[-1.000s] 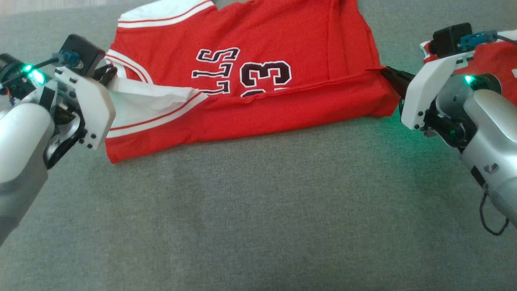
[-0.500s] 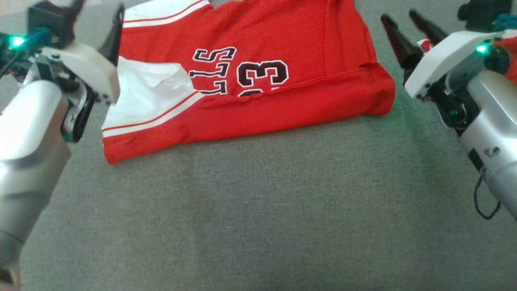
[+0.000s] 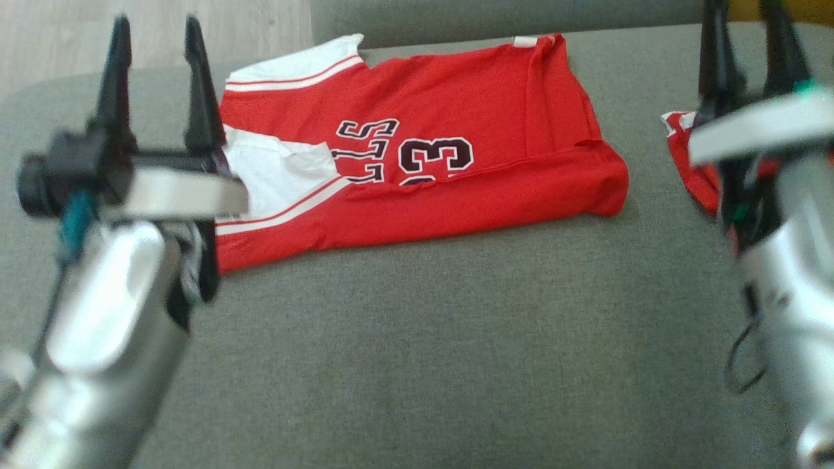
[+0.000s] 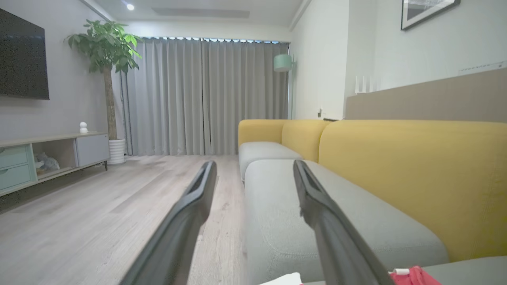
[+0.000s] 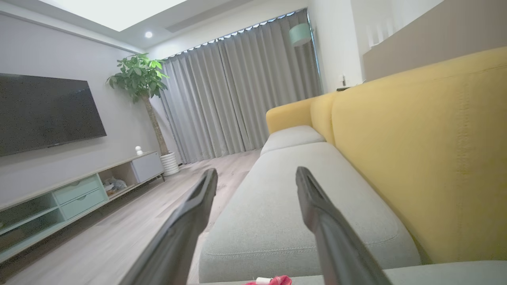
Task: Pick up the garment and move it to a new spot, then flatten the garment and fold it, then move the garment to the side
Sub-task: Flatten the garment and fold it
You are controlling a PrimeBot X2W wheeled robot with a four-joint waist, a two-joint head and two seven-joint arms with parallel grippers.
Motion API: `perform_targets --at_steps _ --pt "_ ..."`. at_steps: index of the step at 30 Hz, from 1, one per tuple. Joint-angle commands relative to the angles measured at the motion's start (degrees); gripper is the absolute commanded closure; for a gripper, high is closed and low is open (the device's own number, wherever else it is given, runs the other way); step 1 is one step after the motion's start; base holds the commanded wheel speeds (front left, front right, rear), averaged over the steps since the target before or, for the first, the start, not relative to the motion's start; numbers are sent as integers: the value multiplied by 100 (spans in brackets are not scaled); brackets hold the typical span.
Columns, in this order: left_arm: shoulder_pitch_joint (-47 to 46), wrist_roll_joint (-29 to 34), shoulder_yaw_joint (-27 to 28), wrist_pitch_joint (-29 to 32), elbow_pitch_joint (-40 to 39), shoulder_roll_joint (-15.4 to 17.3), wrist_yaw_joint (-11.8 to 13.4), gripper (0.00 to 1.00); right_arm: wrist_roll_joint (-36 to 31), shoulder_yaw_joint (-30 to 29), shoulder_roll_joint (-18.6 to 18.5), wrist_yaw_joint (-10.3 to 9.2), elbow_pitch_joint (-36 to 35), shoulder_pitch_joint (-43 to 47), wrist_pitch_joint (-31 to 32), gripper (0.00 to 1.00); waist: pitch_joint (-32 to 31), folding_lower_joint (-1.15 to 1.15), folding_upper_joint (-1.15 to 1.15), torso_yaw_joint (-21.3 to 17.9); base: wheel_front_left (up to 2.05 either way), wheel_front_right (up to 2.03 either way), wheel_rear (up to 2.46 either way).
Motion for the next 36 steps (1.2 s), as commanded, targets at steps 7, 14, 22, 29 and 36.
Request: perform_targets --at_steps 7,14,22,29,36 --pt "1738 974 949 -32 -1069 -503 299 0 -1928 -1487 1263 40 -1745 2295 -34 0 -265 1 0 76 0 0 0" --pt "2684 1387 1370 -33 -758 -998 -49 0 -1762 -1355 1306 40 -2227 3228 -34 0 -249 1 0 31 0 0 0" --pt "2401 1593 1665 -22 125 -1145 -428 0 -1650 -1240 1307 40 -2414 3069 -34 0 -3 1 0 -149 0 0 0" --pt "1830 1529 1771 250 1314 -1118 -330 0 -1557 -1128 1307 40 -2412 3020 -34 0 248 1 0 -302 0 0 0" --pt "1496 1435 1920 538 2139 -1009 -152 0 -1491 -1091 1308 40 -2456 2975 -35 0 428 1 0 -457 0 0 0"
